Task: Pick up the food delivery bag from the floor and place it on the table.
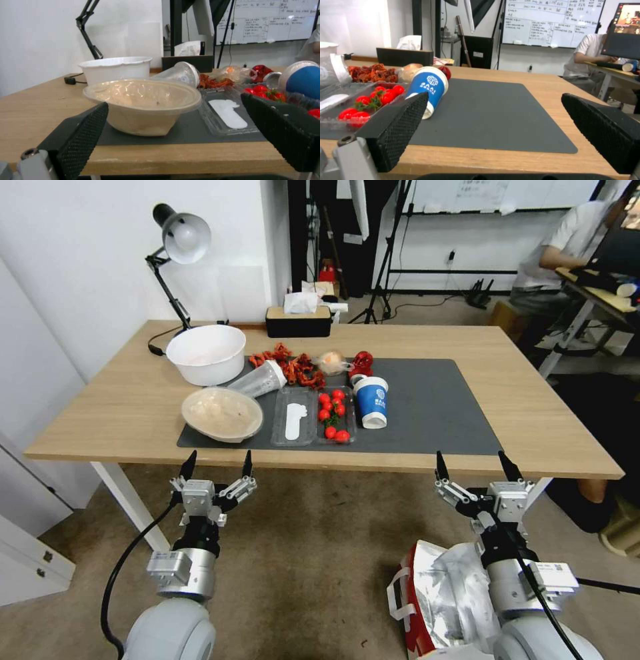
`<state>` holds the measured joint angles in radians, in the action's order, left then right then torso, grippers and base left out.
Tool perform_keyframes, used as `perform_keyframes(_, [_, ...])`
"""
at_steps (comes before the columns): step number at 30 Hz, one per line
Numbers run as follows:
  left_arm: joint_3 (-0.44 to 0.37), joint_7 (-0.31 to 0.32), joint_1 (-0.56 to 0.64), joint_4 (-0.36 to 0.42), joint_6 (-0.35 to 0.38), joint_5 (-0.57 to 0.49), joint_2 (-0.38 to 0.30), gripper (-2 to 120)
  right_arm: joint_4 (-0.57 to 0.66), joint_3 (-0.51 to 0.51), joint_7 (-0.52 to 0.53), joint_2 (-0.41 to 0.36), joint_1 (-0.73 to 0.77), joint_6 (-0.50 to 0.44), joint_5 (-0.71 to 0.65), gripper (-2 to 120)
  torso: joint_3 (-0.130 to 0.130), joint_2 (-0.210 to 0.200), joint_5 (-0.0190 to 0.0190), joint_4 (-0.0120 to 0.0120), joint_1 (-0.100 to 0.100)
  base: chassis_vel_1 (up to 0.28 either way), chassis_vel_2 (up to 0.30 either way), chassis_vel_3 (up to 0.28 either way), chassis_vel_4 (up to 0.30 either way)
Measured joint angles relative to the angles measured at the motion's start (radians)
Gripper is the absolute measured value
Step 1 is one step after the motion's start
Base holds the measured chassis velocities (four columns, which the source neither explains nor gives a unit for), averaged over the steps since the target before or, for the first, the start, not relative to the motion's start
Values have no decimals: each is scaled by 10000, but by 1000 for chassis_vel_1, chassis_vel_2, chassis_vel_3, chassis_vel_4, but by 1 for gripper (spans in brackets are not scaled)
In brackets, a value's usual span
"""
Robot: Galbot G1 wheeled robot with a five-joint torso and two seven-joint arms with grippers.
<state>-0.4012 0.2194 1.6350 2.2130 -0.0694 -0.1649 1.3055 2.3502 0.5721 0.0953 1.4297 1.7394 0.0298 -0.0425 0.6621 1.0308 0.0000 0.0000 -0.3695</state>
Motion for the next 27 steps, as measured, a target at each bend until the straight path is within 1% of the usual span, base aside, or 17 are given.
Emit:
perform_keyframes(5, [5,-29,8,-2,0,-23,-3,99,2,10,0,0,16,-2,-8,100,-71,-131,0,0,58,0,0,0,0])
perform_keyframes(8, [26,-69,14,-25,-1,-47,-4,99,-32,21,1,15,8,-18,-10,100,-224,-391,0,0,170,0,0,0,0])
perform_keyframes(9, [26,-69,14,-25,-1,-47,-4,99,-32,21,1,15,8,-18,-10,100,-224,-391,0,0,170,0,0,0,0])
perform_keyframes(12, [26,-82,15,-29,0,-50,-11,98,-57,19,1,32,3,-43,1,100,-343,-599,0,0,260,0,0,0,0])
perform_keyframes(16, [26,-90,16,-29,4,-56,-25,98,-70,15,1,42,0,-53,48,100,-420,-735,0,0,321,0,0,0,0])
perform_keyframes(20, [28,-131,29,-42,9,-63,-34,98,-71,-6,6,93,-4,-52,64,100,-578,-1019,0,0,447,0,0,0,0])
perform_keyframes(27, [34,-181,57,-40,9,-53,-26,98,-88,-13,7,131,6,-86,75,100,-734,-1302,0,0,575,0,0,0,0])
